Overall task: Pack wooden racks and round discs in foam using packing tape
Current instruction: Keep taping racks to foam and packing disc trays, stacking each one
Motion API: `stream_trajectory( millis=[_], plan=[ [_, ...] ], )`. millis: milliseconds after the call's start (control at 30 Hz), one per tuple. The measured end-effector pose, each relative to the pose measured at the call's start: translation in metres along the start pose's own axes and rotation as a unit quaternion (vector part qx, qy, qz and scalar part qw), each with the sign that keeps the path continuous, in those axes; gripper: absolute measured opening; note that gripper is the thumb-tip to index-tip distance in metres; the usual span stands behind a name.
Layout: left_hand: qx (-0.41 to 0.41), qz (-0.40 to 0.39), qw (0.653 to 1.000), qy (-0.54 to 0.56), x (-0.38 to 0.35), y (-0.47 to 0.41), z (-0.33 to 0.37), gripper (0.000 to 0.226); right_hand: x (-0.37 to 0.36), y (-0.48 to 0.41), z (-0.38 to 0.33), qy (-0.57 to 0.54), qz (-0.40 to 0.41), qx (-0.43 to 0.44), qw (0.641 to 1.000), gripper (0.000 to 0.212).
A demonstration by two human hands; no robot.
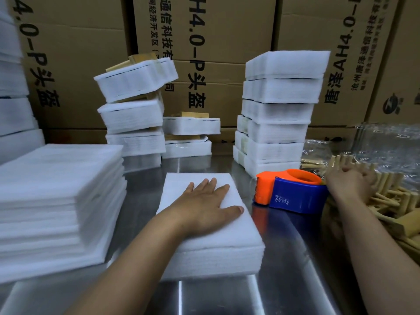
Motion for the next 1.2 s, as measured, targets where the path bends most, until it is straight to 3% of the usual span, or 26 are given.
stream_trajectory(
  millis=[200, 500, 667, 867, 1067, 1200],
  plan=[
    [-0.003, 0.012, 1.000, 0.008, 0.001, 0.002, 0.000, 0.069, 0.001, 0.001, 0.000, 0.106, -0.047, 0.014, 0.993, 0.026],
    [-0.005, 0.017, 1.000, 0.010, 0.002, 0.003, 0.000, 0.069, -0.010, 0.010, 0.001, 0.294, -0.151, 0.031, 0.943, 0.038],
    [-0.008, 0.019, 1.000, 0.010, 0.002, 0.003, 0.000, 0.069, -0.001, 0.009, 0.002, 0.256, -0.116, 0.017, 0.960, 0.026],
    [-0.008, 0.020, 1.000, 0.006, 0.003, 0.003, 0.001, 0.068, 0.019, 0.006, -0.010, 0.154, -0.008, 0.035, 0.987, 0.021],
    [-0.012, 0.023, 1.000, 0.005, 0.003, 0.004, 0.002, 0.067, -0.005, 0.017, 0.004, 0.274, -0.145, -0.005, 0.951, 0.036],
    [-0.014, 0.024, 1.000, 0.011, 0.004, 0.004, 0.001, 0.068, 0.002, 0.011, 0.002, 0.252, -0.094, 0.007, 0.963, 0.031]
  ],
)
Point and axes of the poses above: each hand's wrist, its own y-axis away from the middle knuckle, its own x-axis out of the back of the hand, z = x × y, the point moved 9 cm from there along -y, towards the middle knuckle, and after that the axes turned 4 degrees about y, right-handed, at the moved point
